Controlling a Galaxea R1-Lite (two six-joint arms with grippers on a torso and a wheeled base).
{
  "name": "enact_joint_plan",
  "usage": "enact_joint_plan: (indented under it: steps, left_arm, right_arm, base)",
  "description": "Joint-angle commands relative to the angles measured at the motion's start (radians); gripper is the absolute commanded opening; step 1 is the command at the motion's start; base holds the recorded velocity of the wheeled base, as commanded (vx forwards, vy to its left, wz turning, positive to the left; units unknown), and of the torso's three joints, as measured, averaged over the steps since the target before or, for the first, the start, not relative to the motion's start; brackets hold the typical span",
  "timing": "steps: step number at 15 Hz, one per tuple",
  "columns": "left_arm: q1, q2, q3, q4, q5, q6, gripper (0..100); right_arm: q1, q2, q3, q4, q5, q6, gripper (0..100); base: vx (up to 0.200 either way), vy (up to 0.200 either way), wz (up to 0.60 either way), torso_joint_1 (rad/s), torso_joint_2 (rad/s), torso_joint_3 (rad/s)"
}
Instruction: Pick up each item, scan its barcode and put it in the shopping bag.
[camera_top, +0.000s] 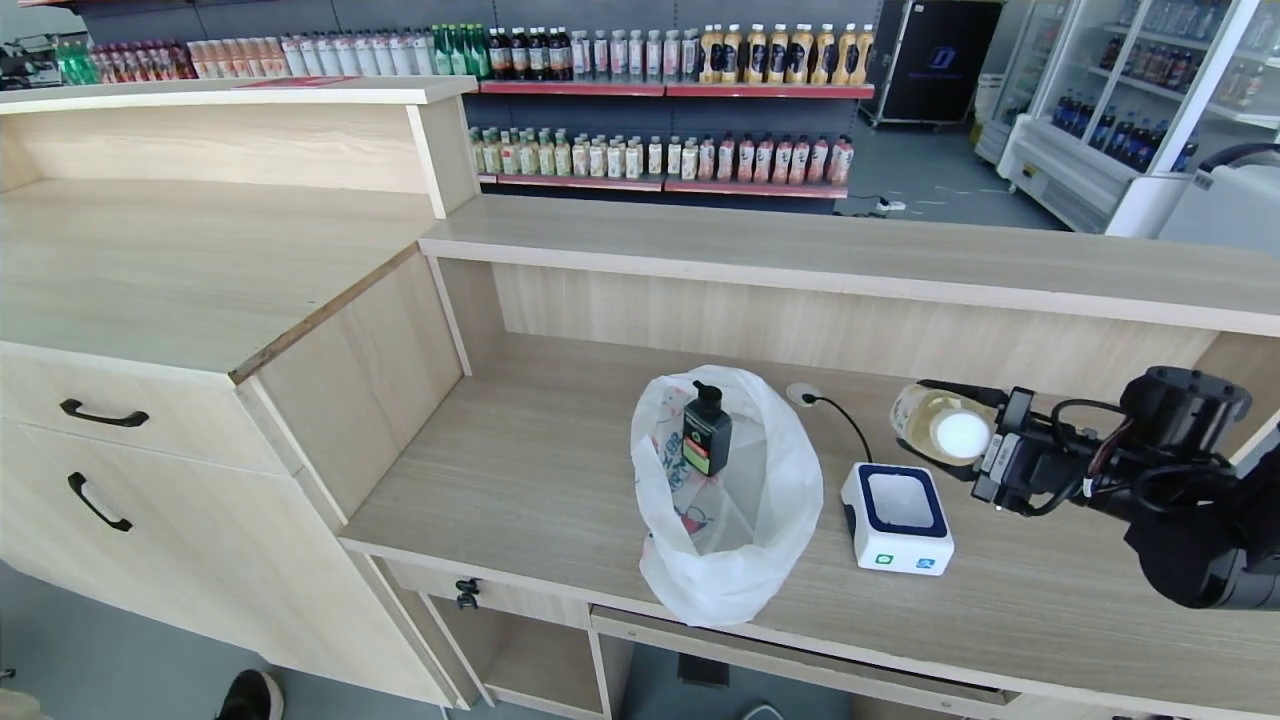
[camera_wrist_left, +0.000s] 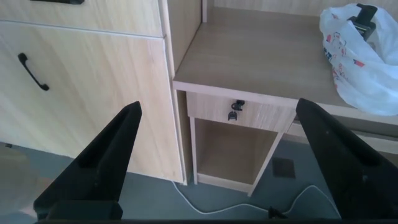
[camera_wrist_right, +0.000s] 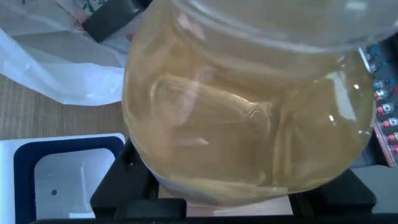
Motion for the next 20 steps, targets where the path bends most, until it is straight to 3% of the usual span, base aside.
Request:
enact_joint_plan:
  steps: [1, 20]
  left_arm:
    - [0.0, 0.0, 0.0, 0.0, 0.0, 0.0, 100]
    - [0.0, 0.0, 0.0, 0.0, 0.0, 0.0, 100]
  right_arm:
    - [-0.001, 0.046, 0.004, -0.001, 0.013, -0.003, 0]
    - [0.051, 0.236, -0.069, -0.133, 0.03, 0.0, 0]
  base:
    - [0.0, 0.0, 0.0, 0.0, 0.0, 0.0]
    - [0.0, 0.0, 0.0, 0.0, 0.0, 0.0]
